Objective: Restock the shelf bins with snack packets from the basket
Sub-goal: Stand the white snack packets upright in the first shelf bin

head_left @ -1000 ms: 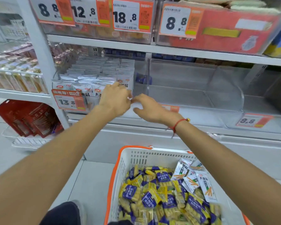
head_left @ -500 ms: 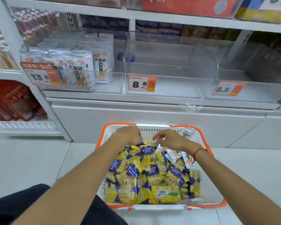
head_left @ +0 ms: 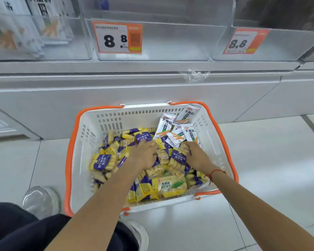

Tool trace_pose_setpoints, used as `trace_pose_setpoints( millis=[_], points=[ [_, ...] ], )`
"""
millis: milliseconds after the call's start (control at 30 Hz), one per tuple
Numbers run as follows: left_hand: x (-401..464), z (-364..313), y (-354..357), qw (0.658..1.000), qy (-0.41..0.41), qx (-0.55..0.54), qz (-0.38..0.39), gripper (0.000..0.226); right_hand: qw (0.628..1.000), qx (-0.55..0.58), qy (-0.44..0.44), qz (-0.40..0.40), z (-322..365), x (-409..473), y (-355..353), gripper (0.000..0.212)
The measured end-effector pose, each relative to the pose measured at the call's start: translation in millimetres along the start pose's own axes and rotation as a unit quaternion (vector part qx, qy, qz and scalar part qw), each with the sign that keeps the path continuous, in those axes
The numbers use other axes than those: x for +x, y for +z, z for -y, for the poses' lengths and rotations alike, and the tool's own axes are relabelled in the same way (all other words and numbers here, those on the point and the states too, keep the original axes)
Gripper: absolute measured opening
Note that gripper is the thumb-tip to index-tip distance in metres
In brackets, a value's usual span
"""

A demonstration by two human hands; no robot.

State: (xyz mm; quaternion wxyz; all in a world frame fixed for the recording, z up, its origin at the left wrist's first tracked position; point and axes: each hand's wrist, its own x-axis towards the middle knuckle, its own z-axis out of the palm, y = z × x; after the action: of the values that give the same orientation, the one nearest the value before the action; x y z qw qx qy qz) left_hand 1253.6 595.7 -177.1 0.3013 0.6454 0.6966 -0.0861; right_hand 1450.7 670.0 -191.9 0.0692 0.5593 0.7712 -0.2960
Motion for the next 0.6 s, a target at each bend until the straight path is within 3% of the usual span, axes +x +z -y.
trace_pose_setpoints(
  millis=[167, 300, 400, 500, 600],
  points=[
    [12, -3, 22, 0.993, -0.07, -0.051, -0.078, 0.038, 0.999, -0.017, -0.018, -0.044, 19, 29, 11, 0.047],
    [25, -4, 21, 0.983, -0.103, -0.143, -0.061, 0.027, 0.996, -0.049, 0.075, -0.008, 28, 60, 29, 0.067],
    [35, 5, 19, 0.964, -0.096, -0.246, -0.025, 0.02, 0.987, -0.082, 0.091, -0.105, 33, 64, 40, 0.045],
    [33, 8, 12, 0.918, -0.105, -0.374, -0.078, 0.021, 0.979, -0.13, 0.025, -0.152, 31, 58, 43, 0.015],
    [28, 7, 5, 0.899, -0.12, -0.394, -0.149, 0.019, 0.983, -0.085, -0.027, -0.163, 24, 46, 32, 0.017]
  ],
)
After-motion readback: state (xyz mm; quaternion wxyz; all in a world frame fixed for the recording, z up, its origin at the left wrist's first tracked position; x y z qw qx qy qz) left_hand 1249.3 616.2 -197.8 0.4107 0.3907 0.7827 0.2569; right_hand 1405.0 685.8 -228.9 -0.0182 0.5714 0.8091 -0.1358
